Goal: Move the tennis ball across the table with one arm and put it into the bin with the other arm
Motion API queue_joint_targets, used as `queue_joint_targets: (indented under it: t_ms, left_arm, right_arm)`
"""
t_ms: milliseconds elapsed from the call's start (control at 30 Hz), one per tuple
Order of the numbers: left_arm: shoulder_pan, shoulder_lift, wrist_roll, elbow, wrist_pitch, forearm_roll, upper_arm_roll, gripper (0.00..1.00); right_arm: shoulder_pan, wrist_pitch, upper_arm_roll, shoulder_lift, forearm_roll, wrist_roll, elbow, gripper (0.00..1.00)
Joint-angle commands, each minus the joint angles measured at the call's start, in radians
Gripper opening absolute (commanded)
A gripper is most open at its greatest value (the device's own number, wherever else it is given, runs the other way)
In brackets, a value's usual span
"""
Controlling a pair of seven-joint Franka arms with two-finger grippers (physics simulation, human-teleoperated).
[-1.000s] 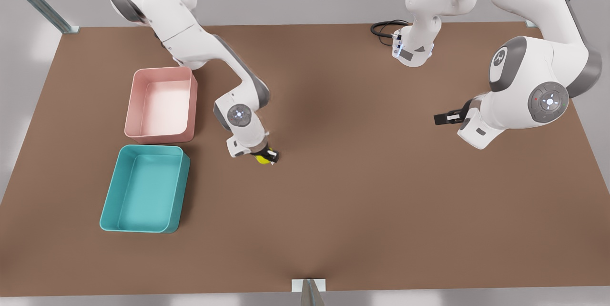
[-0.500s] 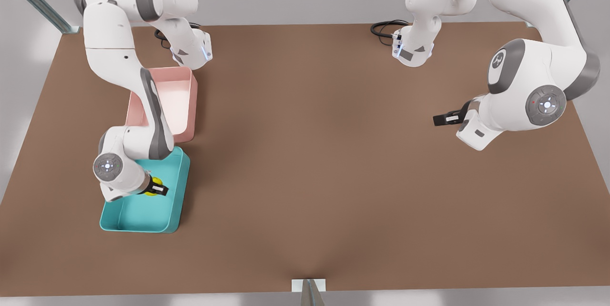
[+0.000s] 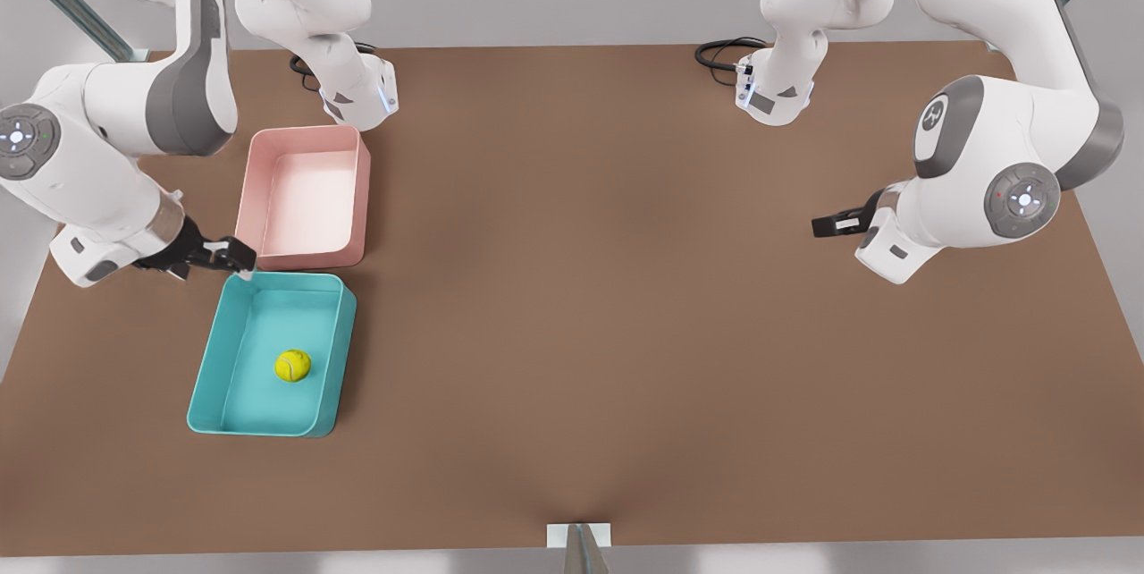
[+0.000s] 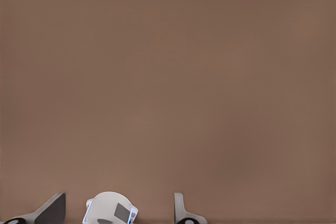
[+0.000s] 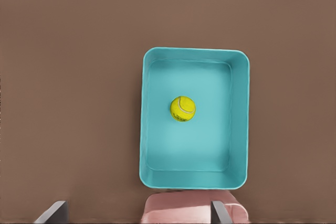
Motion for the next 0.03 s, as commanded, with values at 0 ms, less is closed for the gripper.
queue_joint_targets:
  t_ms: [0]
  left_arm:
    - [0.000, -0.001, -0.003, 0.000, 0.000, 0.000, 0.000, 1.00]
  right_arm:
    - [-0.006, -0.220, 0.004, -0.011, 0.001, 0.000, 0.001, 1.00]
